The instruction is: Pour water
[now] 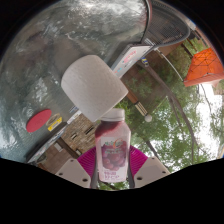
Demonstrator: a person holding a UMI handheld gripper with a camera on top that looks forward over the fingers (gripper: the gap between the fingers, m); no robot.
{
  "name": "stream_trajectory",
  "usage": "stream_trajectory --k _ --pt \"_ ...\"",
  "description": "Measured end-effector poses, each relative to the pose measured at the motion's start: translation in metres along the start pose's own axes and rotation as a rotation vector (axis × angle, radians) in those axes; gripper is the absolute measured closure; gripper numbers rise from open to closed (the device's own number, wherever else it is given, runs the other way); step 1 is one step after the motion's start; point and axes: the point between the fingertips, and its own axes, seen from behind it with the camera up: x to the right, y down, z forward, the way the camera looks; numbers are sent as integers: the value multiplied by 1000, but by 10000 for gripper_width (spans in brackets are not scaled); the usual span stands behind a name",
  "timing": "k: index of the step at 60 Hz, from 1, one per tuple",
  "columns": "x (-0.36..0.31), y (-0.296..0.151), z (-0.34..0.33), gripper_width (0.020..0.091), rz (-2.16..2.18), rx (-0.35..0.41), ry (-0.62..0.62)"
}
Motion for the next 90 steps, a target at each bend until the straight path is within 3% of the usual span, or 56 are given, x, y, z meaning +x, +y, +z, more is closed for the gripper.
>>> stream_trajectory --k 7,8,10,11,17,21,26,32,43,47,48,53,67,71,82,90 --pt "27 27 -2 666 217 -27 69" --pt "23 27 -9 666 294 -93 106" --pt "27 43 -15 666 426 -116 126" --pt "39 53 -3 667 478 -67 103" --pt "18 85 -13 667 1085 -102 99" --pt "-18 83 -15 667 1558 -100 36" --pt "-68 45 -11 666 2110 -60 -125" --pt "-114 9 -4 664 2457 -60 -269" --pt "-147 -36 8 665 2549 -15 -411" --pt "-149 -26 3 664 2513 -3 -388" --pt "-158 -41 3 665 2539 16 -341" --pt "-154 -43 -1 661 2412 -13 -467" --pt "-153 -38 -2 644 2397 0 -470" --pt "-151 -37 -3 597 2401 10 -471" --pt "-151 -40 -2 550 2362 4 -486" --pt "-162 -49 -3 478 2323 -55 -546"
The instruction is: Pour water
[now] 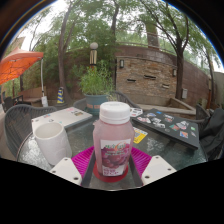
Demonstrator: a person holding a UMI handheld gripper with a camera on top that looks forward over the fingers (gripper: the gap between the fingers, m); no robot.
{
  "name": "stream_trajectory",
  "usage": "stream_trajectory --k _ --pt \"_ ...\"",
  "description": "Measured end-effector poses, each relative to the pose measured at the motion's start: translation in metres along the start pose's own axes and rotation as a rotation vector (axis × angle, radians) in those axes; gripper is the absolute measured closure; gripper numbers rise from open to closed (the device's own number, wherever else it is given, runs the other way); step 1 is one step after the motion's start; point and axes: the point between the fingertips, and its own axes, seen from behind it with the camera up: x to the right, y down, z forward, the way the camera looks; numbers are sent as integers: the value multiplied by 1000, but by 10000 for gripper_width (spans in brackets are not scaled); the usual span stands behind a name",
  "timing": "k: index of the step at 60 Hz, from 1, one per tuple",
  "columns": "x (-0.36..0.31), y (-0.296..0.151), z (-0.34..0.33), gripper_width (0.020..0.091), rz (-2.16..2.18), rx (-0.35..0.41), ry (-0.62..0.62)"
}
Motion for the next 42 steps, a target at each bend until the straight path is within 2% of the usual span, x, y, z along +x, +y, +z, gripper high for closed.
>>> stream_trajectory --k 3,6,9,11,22,35,42 --pt "1 -2 -4 438 2 6 1" --pt "1 -4 -2 367 1 11 9" --pt "5 3 -9 280 3 -12 28" --pt "6 8 -11 251 6 -33 41" --pt "-7 6 -79 256 19 -5 63" --pt "-46 -19 -216 256 62 158 84" --pt "-64 -8 -277 258 93 195 102"
